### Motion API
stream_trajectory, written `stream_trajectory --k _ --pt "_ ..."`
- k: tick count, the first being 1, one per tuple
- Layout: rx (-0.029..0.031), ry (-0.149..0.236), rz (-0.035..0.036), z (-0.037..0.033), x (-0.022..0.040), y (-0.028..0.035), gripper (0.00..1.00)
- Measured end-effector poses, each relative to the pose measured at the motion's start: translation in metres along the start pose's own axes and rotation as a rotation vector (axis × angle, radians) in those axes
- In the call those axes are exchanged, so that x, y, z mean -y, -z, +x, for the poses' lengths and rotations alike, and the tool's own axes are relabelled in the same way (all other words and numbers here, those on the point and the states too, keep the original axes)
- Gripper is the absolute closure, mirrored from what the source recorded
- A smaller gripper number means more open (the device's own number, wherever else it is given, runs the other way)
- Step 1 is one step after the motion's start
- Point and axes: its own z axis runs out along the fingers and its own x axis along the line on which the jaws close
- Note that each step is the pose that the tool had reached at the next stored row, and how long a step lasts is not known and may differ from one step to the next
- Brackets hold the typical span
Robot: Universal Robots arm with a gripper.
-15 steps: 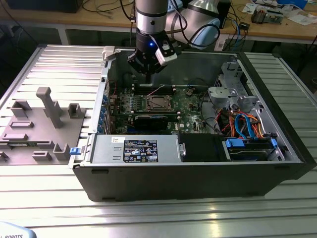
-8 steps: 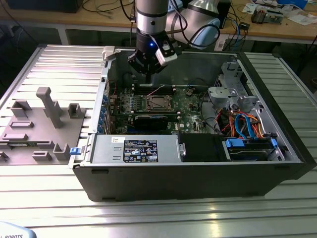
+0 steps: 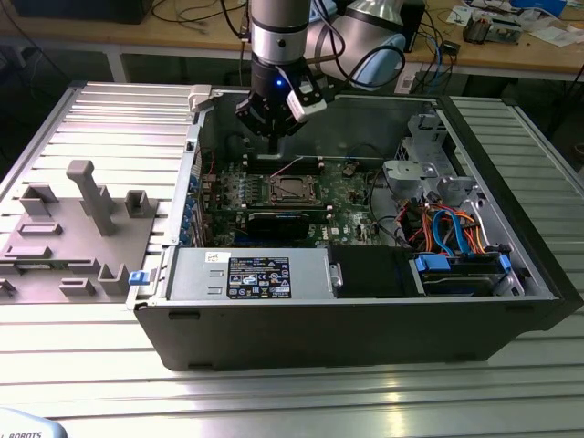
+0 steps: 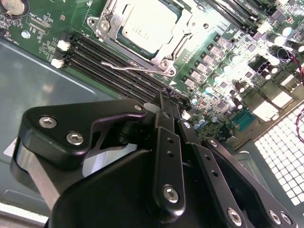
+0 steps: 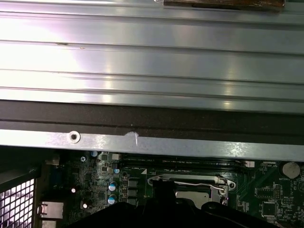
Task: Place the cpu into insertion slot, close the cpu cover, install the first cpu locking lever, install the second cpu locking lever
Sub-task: 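Install the first cpu locking lever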
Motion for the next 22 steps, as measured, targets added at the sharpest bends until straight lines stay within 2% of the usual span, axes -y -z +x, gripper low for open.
stream_trajectory --k 22 --pt "0.0000 0.000 -0.0001 0.0000 0.0002 -0.0048 0.89"
